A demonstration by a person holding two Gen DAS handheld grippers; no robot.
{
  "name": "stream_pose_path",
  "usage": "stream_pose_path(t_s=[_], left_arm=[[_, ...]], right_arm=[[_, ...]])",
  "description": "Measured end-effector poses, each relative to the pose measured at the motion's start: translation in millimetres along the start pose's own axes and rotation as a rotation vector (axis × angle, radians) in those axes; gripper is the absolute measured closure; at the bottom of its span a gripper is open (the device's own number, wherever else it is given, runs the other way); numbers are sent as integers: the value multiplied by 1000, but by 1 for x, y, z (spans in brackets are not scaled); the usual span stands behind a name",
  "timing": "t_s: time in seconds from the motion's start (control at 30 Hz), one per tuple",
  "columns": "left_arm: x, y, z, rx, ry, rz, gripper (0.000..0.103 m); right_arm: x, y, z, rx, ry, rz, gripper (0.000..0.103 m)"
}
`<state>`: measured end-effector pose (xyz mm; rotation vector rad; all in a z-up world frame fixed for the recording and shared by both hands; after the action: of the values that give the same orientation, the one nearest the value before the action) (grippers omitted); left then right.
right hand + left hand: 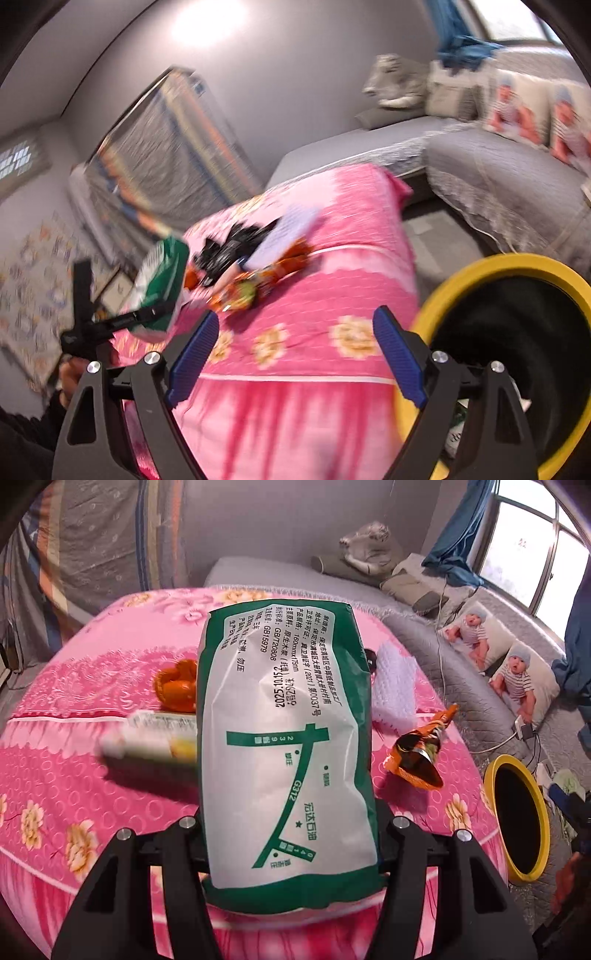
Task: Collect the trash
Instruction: 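Grasp another green-white tissue pack with the left tool while the right tool returns to the bed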
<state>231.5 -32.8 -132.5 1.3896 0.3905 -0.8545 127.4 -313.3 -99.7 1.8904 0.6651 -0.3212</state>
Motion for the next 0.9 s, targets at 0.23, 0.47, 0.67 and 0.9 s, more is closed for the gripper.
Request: stream_pose_path(t_s=[0.23, 0.47, 0.67, 0.9], left_arm=[[-42, -3, -15, -41, 2, 120, 48], [-54, -1, -23, -68, -41, 161, 48], [-59, -4, -28, -59, -65, 172, 47], [-63, -7, -39, -58, -67, 180, 47]], right_arm=[[58, -9, -79, -203, -32, -72, 21], [124, -11, -108, -258, -232, -133, 21], [168, -7, -89, -218, -355, -168, 21], [194, -7, -68, -165, -357, -229, 51]])
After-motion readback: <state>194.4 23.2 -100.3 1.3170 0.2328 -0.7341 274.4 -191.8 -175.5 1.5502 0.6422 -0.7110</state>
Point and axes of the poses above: each gripper's, at about its wrist camera, not at the fingertips, and x roughly the way its jaws point, z to its right, y to its top, the point moved 6 cm from there along x, roughly the way its jaws point, and after that the axes turned 1 degree about z, right-handed, at the moved point
